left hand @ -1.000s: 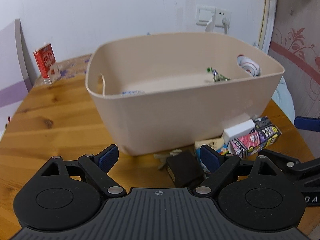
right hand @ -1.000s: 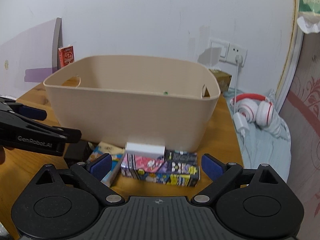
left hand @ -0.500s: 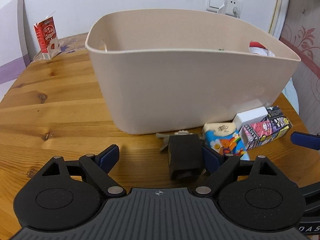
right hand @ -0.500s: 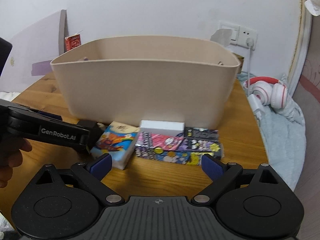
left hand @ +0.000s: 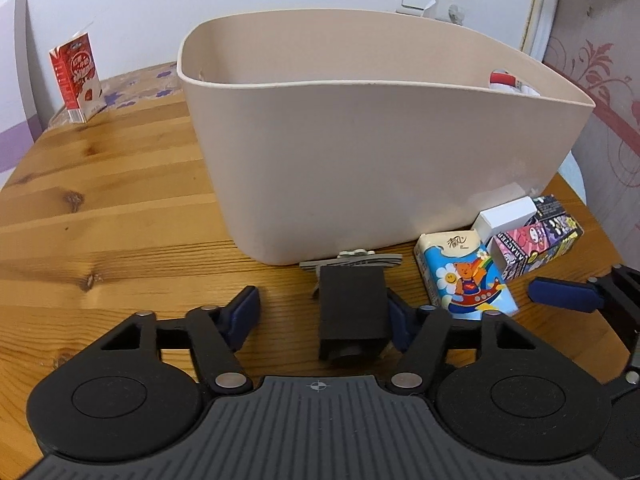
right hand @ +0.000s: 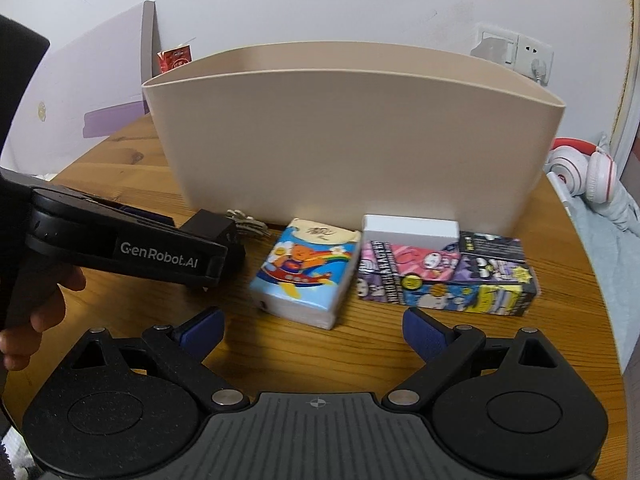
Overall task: Organize objects
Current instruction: 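Grasp the black box with the left tool while the right tool grasps the cartoon tissue pack, then lift both items into the bin and open both tools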
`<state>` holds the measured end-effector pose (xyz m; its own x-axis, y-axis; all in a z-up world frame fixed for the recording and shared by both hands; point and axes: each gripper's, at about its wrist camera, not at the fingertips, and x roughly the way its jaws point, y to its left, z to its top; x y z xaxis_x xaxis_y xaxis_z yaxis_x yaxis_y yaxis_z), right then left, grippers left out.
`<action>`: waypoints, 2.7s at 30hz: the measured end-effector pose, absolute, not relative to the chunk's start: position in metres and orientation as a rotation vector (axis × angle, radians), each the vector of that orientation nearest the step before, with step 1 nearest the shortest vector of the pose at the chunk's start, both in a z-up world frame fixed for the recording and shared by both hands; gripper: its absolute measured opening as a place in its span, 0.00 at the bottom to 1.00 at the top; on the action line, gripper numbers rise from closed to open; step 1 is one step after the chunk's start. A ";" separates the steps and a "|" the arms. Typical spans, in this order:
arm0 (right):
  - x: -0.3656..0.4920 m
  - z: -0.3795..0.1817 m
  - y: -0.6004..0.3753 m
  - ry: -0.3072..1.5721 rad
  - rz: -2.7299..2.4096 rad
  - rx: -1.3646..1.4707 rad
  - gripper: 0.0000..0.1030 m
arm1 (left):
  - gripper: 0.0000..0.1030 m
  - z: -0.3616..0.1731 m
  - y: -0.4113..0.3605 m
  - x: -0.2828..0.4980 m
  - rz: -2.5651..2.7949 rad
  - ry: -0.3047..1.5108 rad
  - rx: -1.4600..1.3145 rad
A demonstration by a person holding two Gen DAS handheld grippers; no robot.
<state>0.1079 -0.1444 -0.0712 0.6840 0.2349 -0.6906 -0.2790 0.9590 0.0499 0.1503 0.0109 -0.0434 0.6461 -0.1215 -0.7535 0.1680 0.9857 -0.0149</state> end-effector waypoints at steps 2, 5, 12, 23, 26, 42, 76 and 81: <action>0.110 -0.073 -0.140 0.755 0.275 -0.069 0.91 | 0.54 -0.043 0.012 0.149 -0.166 0.851 0.071; 0.114 -0.072 -0.138 0.748 0.267 -0.066 0.85 | 0.45 -0.042 0.015 0.148 -0.164 0.852 0.076; 0.116 -0.071 -0.136 0.729 0.254 -0.061 0.53 | 0.31 -0.040 0.021 0.139 -0.186 0.858 0.081; 0.103 -0.070 -0.144 0.721 0.278 -0.061 0.43 | 0.31 -0.038 0.021 0.121 -0.198 0.840 0.092; 0.096 -0.066 -0.144 0.713 0.290 -0.063 0.43 | 0.31 -0.033 0.023 0.118 -0.201 0.826 0.089; 0.064 -0.022 -0.164 0.592 0.303 -0.060 0.43 | 0.31 0.012 0.028 0.100 -0.214 0.719 0.076; 0.139 0.046 -0.189 0.448 0.221 -0.052 0.43 | 0.31 0.057 0.009 0.192 -0.135 0.627 0.083; 0.160 0.038 -0.185 0.494 0.213 -0.082 0.43 | 0.31 0.047 -0.001 0.212 -0.127 0.663 0.114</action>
